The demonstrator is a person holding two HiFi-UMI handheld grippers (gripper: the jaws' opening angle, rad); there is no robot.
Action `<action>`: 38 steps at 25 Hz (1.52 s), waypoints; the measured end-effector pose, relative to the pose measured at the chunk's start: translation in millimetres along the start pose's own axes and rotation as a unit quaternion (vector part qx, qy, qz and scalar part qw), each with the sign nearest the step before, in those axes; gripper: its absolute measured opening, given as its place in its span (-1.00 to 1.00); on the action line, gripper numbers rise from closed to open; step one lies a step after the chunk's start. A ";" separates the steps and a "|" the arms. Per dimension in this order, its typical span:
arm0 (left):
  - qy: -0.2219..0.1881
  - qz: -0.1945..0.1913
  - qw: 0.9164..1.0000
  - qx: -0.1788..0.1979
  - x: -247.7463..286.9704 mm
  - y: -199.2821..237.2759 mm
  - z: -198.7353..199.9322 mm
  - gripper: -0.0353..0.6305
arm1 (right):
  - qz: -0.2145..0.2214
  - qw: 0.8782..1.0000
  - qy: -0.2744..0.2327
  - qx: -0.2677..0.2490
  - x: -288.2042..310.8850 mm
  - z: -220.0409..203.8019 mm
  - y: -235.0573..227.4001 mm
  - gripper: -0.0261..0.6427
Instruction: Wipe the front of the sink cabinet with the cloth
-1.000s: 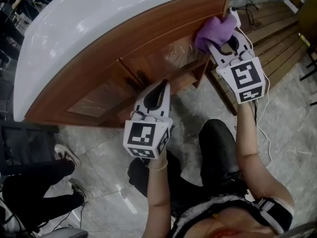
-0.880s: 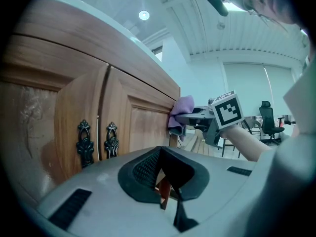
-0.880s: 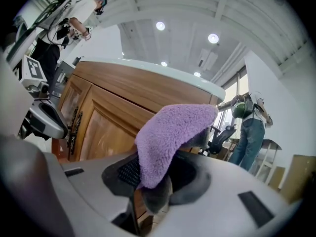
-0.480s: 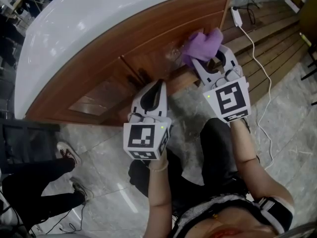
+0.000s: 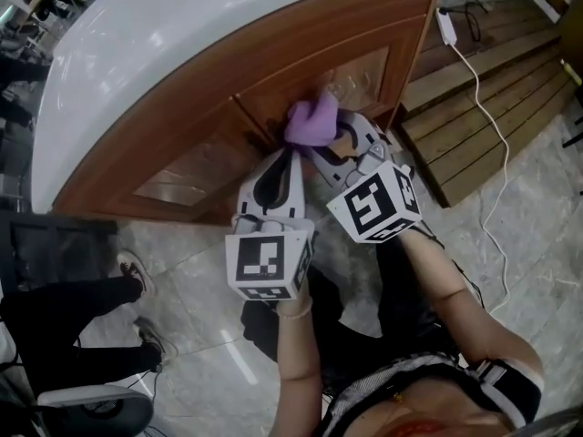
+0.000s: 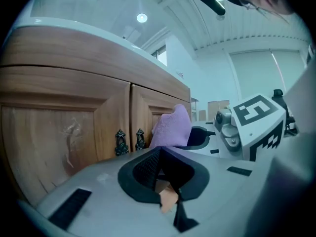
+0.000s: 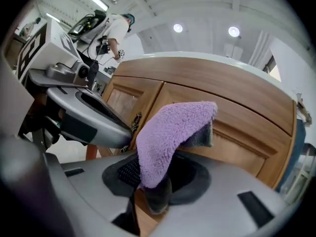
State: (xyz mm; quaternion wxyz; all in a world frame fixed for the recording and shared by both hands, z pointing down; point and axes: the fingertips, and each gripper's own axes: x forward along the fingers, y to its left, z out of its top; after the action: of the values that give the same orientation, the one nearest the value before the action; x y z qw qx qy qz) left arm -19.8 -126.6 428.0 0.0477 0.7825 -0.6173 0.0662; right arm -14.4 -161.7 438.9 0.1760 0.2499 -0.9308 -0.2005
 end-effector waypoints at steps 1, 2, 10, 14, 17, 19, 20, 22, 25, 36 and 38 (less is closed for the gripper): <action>0.000 0.002 1.000 0.001 -1.1 1.1 0.3 -0.89 | 0.000 1.000 -0.001 -0.003 2.2 1.6 1.8 -0.42; 0.000 0.003 1.000 0.001 -1.8 1.9 0.6 -0.89 | -0.003 1.000 0.000 -0.007 4.0 2.2 2.4 -0.42; 0.002 0.004 1.000 0.008 -3.0 3.3 -0.1 -0.89 | -0.019 1.000 -0.003 -0.018 7.2 1.8 1.4 -0.42; 0.004 -0.002 1.000 0.013 -1.0 -1.7 0.0 -0.89 | -0.021 1.000 0.000 -0.018 7.2 -0.5 0.3 -0.42; 0.008 -0.005 1.000 0.008 1.5 -2.4 -1.5 -0.89 | -0.022 1.000 0.004 -0.015 9.1 -4.6 -2.6 -0.42; 0.007 -0.007 1.000 0.005 3.0 -3.2 -1.2 -0.89 | -0.027 0.999 0.010 -0.016 10.1 -8.9 -6.6 -0.42; 0.006 -0.009 1.000 0.003 3.4 -4.1 -1.2 -0.89 | -0.029 0.999 0.013 -0.018 10.1 -10.8 -8.2 -0.42; 0.007 -0.012 1.000 0.003 3.8 -6.5 -1.6 -0.89 | -0.029 0.999 0.015 -0.018 9.6 -12.4 -9.5 -0.42; 0.009 -0.015 1.000 0.008 6.0 -9.7 -1.3 -0.89 | -0.029 0.999 0.017 -0.019 9.3 -14.0 -11.8 -0.42; 0.007 -0.017 1.000 0.005 9.9 -13.5 -3.8 -0.89 | -0.046 0.998 0.031 -0.005 1.6 -32.9 -28.8 -0.42; 0.007 -0.019 1.000 0.005 10.9 -14.4 -4.4 -0.89 | -0.047 0.998 0.032 -0.006 0.9 -34.0 -29.8 -0.42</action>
State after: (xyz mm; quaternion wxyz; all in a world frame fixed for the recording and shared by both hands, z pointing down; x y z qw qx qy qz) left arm -3.5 -132.9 434.2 0.0496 0.7938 -0.6016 0.0741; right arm 11.2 -195.5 454.5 0.1978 0.2985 -0.9108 -0.2056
